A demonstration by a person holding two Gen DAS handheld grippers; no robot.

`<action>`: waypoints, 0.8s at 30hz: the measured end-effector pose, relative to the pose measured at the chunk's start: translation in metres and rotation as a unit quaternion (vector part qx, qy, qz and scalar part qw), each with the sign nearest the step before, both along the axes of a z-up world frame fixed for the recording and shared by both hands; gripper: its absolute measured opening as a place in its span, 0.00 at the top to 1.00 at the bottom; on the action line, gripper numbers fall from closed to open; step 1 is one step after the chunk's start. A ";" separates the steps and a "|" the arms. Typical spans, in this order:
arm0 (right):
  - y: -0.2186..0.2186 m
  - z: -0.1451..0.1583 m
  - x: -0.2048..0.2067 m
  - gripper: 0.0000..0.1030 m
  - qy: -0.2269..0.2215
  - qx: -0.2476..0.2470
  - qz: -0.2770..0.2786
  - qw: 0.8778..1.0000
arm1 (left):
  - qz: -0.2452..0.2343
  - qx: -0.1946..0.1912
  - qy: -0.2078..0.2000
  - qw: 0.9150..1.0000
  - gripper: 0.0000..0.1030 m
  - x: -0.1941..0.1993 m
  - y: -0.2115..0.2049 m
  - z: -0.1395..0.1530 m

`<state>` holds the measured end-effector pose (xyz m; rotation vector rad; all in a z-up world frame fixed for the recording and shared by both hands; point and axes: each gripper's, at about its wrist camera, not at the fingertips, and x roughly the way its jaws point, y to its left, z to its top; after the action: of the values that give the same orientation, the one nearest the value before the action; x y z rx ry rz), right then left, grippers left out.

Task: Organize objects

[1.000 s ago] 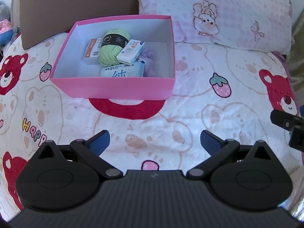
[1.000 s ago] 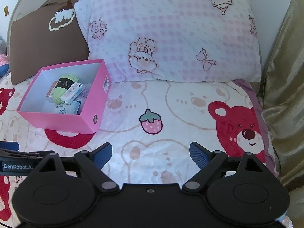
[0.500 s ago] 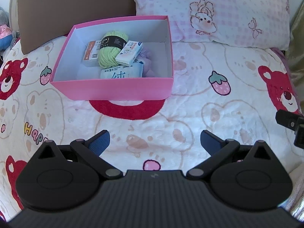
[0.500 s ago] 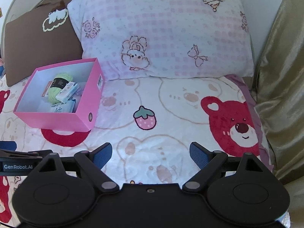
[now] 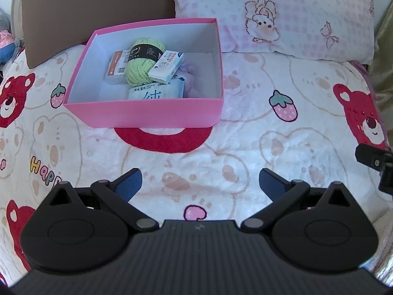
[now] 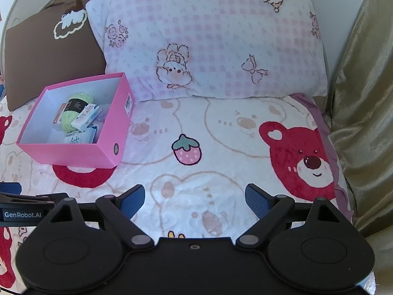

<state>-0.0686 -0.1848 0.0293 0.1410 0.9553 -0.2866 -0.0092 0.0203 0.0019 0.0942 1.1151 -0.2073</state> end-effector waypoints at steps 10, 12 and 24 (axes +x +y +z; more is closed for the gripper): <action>0.001 -0.002 -0.002 0.12 0.004 0.009 0.005 1.000 | -0.008 0.001 -0.002 1.000 0.00 0.002 -0.001 0.002; 0.001 -0.002 -0.003 0.12 0.005 0.015 0.005 1.000 | -0.008 0.003 -0.002 1.000 0.00 0.001 -0.001 0.002; 0.003 -0.001 -0.002 0.12 0.008 -0.009 0.003 1.000 | -0.013 0.001 -0.011 1.000 0.00 0.000 0.006 0.005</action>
<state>-0.0703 -0.1813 0.0284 0.1185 0.9677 -0.2904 -0.0090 0.0262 0.0068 0.1128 1.0927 -0.2279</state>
